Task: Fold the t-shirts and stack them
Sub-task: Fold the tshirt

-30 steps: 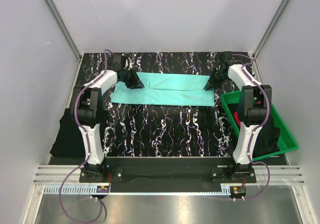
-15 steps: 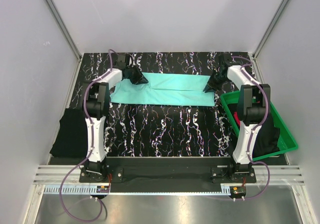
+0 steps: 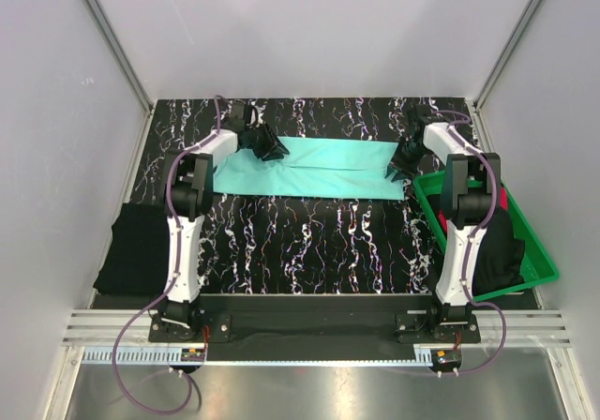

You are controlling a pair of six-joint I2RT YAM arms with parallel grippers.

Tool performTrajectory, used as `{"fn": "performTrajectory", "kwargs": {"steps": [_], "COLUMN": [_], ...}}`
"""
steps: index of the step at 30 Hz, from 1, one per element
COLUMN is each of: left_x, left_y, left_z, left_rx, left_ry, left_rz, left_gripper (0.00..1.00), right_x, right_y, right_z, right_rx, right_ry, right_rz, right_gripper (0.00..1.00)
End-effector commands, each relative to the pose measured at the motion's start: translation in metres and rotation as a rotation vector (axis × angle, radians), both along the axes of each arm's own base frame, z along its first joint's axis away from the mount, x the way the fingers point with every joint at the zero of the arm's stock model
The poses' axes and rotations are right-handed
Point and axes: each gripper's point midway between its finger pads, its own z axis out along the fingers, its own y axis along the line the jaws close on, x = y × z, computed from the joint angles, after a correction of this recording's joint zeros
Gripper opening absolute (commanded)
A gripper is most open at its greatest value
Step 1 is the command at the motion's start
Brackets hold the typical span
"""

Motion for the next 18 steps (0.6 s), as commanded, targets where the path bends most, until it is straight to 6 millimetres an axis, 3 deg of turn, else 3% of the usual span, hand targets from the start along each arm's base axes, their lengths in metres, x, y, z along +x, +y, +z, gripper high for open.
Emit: {"fn": "performTrajectory", "kwargs": {"steps": [1,2,3,6,9,11,12,13,14,15,17,18], "left_x": [0.018,0.018,0.017,0.004,-0.020,-0.036,-0.049,-0.059,-0.068,-0.085,-0.104,-0.120], "left_y": [0.000,0.001,0.006,0.020,0.035,0.042,0.051,0.057,0.062,0.073,0.086,0.099], "left_z": [0.065,0.079,0.109,0.161,0.190,0.191,0.173,0.179,0.172,0.143,0.127,0.101], "left_rx": [-0.009,-0.001,0.021,0.066,0.100,0.111,0.138,0.147,0.160,0.188,0.208,0.232], "left_ry": [-0.142,-0.165,-0.210,-0.302,-0.330,-0.311,-0.255,-0.262,-0.236,-0.148,-0.083,0.017], "left_rz": [-0.012,-0.011,0.002,0.009,0.035,0.049,0.068,0.084,0.100,0.134,0.182,0.235], "left_gripper": [0.36,0.39,0.44,0.48,0.51,0.50,0.50,0.50,0.49,0.48,0.46,0.46], "right_x": [0.006,0.005,0.003,-0.006,-0.024,-0.033,-0.041,-0.045,-0.048,-0.055,-0.061,-0.068], "right_y": [-0.015,-0.015,-0.016,-0.018,-0.016,-0.015,-0.016,-0.017,-0.017,-0.018,-0.016,-0.014], "right_z": [0.006,0.005,0.005,-0.001,-0.009,-0.013,-0.015,-0.016,-0.016,-0.018,-0.021,-0.024], "right_rx": [-0.064,-0.068,-0.073,-0.080,-0.067,-0.065,-0.066,-0.074,-0.076,-0.076,-0.063,-0.058], "right_ry": [-0.008,-0.008,-0.004,0.021,0.060,0.070,0.067,0.065,0.060,0.063,0.071,0.080], "right_rz": [0.018,0.023,0.027,0.042,0.052,0.052,0.052,0.050,0.054,0.060,0.072,0.079], "right_gripper": [0.33,0.34,0.34,0.37,0.37,0.37,0.37,0.37,0.37,0.38,0.38,0.38]}}
